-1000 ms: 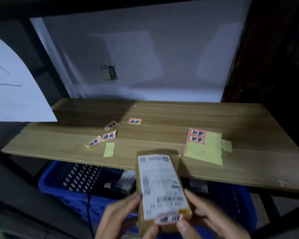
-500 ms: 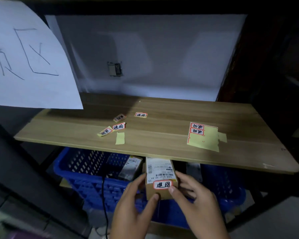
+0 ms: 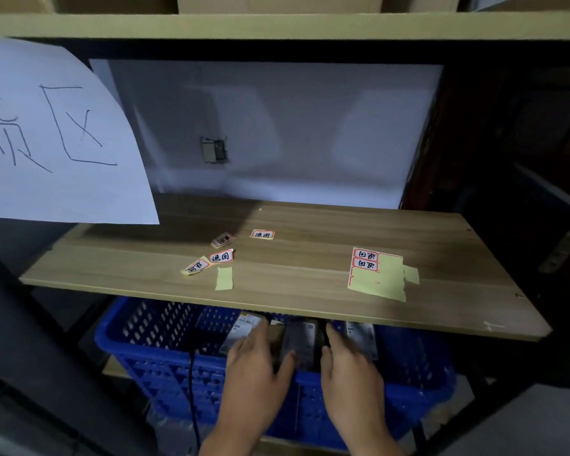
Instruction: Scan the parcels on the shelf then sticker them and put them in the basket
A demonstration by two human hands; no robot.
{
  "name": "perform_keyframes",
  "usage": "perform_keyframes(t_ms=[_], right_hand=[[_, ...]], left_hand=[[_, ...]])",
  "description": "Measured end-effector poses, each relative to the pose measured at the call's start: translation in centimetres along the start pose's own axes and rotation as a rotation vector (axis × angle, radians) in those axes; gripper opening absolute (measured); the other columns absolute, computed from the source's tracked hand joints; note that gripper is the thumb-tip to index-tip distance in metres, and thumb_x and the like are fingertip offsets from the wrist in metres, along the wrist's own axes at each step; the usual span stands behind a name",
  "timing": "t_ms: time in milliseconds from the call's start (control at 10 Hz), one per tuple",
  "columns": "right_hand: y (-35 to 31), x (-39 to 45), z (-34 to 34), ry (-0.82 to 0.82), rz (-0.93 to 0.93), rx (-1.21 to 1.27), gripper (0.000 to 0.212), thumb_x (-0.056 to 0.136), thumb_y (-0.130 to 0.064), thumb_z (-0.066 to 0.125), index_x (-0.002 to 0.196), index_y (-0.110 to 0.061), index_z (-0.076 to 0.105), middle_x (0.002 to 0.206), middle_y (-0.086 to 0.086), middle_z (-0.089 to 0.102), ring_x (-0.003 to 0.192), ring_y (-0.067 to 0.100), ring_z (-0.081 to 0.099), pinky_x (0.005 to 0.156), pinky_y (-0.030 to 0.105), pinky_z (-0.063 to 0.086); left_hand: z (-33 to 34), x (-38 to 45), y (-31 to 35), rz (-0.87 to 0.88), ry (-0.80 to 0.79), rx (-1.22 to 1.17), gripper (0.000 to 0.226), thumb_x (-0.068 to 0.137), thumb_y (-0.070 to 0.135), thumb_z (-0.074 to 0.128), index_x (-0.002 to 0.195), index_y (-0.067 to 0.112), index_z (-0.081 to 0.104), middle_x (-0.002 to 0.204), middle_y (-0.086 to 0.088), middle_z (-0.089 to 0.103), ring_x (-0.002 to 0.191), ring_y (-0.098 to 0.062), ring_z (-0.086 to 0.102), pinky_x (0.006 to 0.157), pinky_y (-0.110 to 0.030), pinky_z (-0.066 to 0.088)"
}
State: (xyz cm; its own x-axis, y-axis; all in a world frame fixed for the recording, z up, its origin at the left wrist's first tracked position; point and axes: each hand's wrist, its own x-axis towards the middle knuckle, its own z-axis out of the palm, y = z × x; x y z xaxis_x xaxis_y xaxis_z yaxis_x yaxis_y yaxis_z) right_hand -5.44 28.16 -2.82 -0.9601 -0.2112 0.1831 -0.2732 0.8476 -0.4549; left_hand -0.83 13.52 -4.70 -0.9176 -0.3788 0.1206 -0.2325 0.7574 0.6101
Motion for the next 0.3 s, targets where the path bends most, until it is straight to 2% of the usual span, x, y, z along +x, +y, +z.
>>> perform_keyframes(t_ms=[100,200,300], right_hand=[[0.59,-0.8,0.38,0.005,-0.009,-0.057,0.039,0.092,-0.015,0.06,0.127,-0.032,0.065,0.087,-0.008,0.074,0.073,0.014,0.07,0.057,0.025,0.05],[0.52,-0.53,0.61,0.012,-0.008,-0.063,0.045,0.093,-0.014,0.059,0.134,-0.032,0.062,0.086,-0.008,0.074,0.07,0.012,0.068,0.054,0.021,0.043],[0.42,-0.5,0.52,-0.037,-0.022,-0.015,0.045,0.098,-0.017,0.052,0.14,-0.033,0.056,0.106,-0.009,0.075,0.085,0.011,0.07,0.066,0.023,0.052]], left_hand=[[0.35,-0.55,-0.42,0.073,0.039,0.044,0.051,0.104,0.048,0.054,0.151,0.029,0.047,0.128,0.013,0.068,0.123,-0.009,0.06,0.111,-0.024,0.032],[0.63,-0.5,-0.13,0.106,0.078,0.103,0.026,0.105,0.045,0.05,0.127,0.036,0.06,0.108,0.018,0.072,0.106,-0.003,0.065,0.096,-0.021,0.026],[0.8,-0.61,-0.19,0.106,0.082,0.125,0.026,0.107,0.047,0.046,0.12,0.038,0.066,0.107,0.018,0.074,0.106,-0.001,0.066,0.096,-0.024,0.029]])
